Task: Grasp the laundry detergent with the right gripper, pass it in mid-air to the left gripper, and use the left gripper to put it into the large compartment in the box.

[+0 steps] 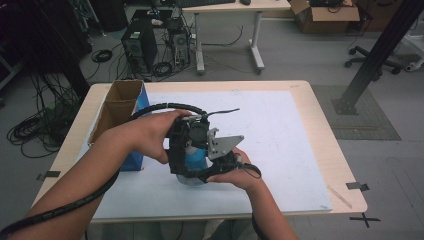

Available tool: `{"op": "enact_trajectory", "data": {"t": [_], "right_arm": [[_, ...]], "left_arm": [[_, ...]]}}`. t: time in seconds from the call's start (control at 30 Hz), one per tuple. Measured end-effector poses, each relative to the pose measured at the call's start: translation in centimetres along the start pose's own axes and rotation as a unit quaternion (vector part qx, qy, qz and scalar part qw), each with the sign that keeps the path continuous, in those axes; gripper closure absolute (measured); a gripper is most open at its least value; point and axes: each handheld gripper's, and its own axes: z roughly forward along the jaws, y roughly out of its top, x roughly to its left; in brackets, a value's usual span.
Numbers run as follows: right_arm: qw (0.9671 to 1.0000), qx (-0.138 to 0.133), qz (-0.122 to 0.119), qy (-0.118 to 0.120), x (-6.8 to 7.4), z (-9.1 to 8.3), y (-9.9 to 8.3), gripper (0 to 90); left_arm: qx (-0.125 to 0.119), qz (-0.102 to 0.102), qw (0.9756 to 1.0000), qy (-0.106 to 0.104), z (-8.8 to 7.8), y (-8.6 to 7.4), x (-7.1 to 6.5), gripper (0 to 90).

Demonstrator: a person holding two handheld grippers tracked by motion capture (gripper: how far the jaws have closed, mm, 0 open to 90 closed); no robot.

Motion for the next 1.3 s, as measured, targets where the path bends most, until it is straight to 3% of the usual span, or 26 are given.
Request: {"op": "enact_trajectory", "data": {"t": [0.4,0.77,1.3], "right_arm": [[1.0,-0.004,0.0,-0.003,-0.01,-0.12,0.25,46.0],[1.0,-0.006,0.001,-0.005,0.04,-0.3,0.49,46.0],[1.0,-0.007,0.001,-0.005,0.07,-0.31,0.62,46.0]], "left_arm": [[0.001,0.005,0.9999,0.014,0.16,0.35,-0.08,1.6],[0.004,0.009,0.9995,0.028,0.03,0.49,-0.2,8.4],[0.014,0.012,0.9993,0.034,-0.15,0.63,-0.2,19.7]]}}
